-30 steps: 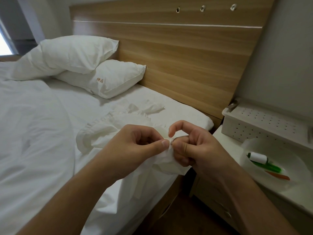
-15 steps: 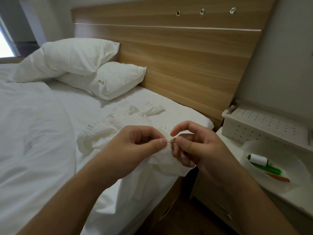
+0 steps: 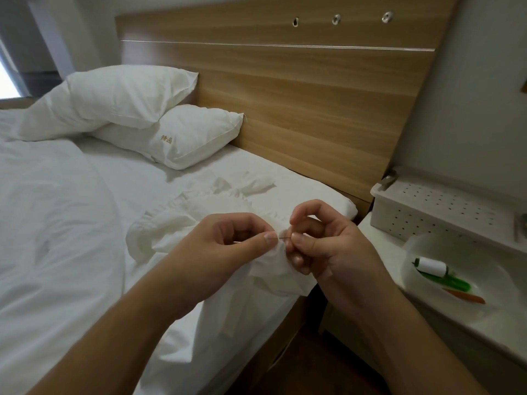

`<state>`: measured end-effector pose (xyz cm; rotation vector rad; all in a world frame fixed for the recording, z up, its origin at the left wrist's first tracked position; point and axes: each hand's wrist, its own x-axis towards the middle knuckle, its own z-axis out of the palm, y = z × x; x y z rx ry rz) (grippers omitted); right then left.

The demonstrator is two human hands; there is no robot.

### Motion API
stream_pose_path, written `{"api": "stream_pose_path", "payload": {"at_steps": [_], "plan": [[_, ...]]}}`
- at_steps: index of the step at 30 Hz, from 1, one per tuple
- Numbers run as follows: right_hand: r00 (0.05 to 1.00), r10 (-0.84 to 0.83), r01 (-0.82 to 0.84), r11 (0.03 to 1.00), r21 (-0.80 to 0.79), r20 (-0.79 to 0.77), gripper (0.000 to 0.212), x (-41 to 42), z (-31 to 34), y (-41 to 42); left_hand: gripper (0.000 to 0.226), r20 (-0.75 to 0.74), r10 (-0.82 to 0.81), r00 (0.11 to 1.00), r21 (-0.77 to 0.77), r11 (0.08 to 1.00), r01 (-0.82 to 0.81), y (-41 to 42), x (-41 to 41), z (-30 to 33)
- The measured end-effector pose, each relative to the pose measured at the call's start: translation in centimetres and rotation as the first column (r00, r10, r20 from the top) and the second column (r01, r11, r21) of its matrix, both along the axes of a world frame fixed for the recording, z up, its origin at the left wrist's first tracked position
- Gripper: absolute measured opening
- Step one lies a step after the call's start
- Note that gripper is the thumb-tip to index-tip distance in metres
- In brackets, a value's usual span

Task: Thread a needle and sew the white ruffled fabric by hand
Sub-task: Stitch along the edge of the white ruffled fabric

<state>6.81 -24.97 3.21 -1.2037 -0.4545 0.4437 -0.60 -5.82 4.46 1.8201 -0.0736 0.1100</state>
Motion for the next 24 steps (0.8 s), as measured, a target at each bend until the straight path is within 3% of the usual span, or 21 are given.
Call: {"api": "stream_pose_path", "payload": {"at_steps": [5,9,13,16,18,20,24], "plan": [[0.989,-0.063,0.076,0.993,-0.096,0.133,0.018,-0.8,0.2,0.3,0.018,-0.001,0.04,0.999,0.01,0.999,-0.04,-0.4,0.1,0.0],[0.961,-0.046,0.121,0.957,-0.262,0.273,0.016,-0.9,1.1,-0.2,0.02,-0.021,0.107,0.994,0.007,0.994,-0.107,-0.6,0.0,0.3],[0.833,-0.06,0.361,0.812,-0.458,0.55,0.021,-0.4,1.3,-0.9,0.019,-0.034,0.166,0.986,0.008,0.986,-0.166,-0.8,0.0,0.4],[0.652,-0.095,0.537,0.758,-0.37,0.752,0.024,-0.6,1.4,-1.0,0.019,-0.039,0.211,0.977,0.027,0.977,-0.21,-0.9,0.1,0.4],[0.552,-0.046,0.522,0.798,-0.302,0.833,0.025,-0.8,1.6,-0.7,0.019,-0.038,0.214,0.976,0.031,0.977,-0.213,-1.1,0.1,0.4],[0.536,-0.012,0.433,0.862,-0.263,0.844,0.026,-1.0,1.5,-0.3,0.018,-0.04,0.199,0.979,0.012,0.98,-0.199,-1.3,0.1,0.4],[0.603,-0.089,0.351,0.922,-0.163,0.793,0.023,-1.5,0.9,0.4,0.021,-0.063,0.202,0.977,0.018,0.979,-0.201,-1.3,0.0,0.6]]}}
